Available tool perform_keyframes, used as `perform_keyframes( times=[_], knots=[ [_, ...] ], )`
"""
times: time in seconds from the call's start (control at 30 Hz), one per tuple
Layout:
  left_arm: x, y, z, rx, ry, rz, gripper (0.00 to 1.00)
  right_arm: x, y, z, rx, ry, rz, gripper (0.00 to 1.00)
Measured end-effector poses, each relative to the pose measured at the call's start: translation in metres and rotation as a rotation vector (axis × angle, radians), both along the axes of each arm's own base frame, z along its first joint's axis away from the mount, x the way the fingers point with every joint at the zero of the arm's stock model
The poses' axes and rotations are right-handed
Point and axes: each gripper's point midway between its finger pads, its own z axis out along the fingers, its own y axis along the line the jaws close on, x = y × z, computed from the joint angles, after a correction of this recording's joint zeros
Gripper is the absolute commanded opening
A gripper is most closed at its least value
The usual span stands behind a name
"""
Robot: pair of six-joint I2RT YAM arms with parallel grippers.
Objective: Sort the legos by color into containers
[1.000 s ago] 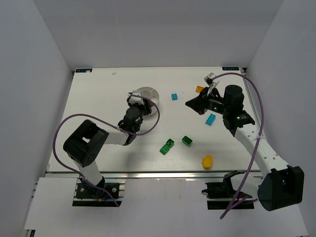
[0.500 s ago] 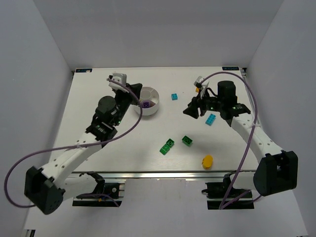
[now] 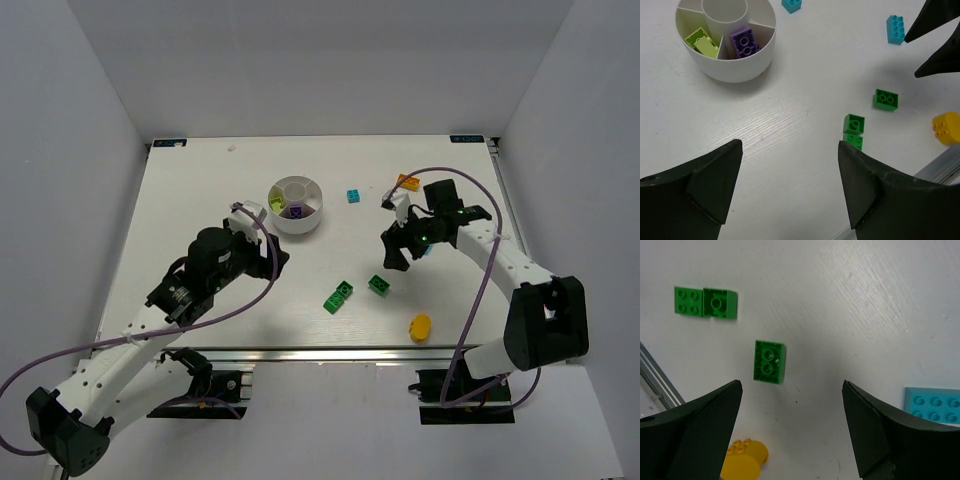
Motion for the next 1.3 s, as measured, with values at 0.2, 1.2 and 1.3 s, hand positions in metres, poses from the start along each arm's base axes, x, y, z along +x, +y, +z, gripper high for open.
perform_keyframes(
  times=[0.2, 1.2, 1.3],
  knots=[
    [-0.007, 0.008, 0.007, 0.01, -0.033, -0.005, 0.87, -0.017, 0.001, -0.036, -0.143, 0.095, 0.038, 0.68],
    [-0.004, 0.017, 0.003, 0.047, -0.041, 0.039, 0.88, -0.03, 0.032, -0.098, -0.426, 0.129, 0.069, 0.04],
    [-0.004, 0.017, 0.003, 0.046, -0.04, 0.035, 0.88, -0.024, 0.032, -0.094, -0.436, 0.114, 0.063, 0.0]
  ],
)
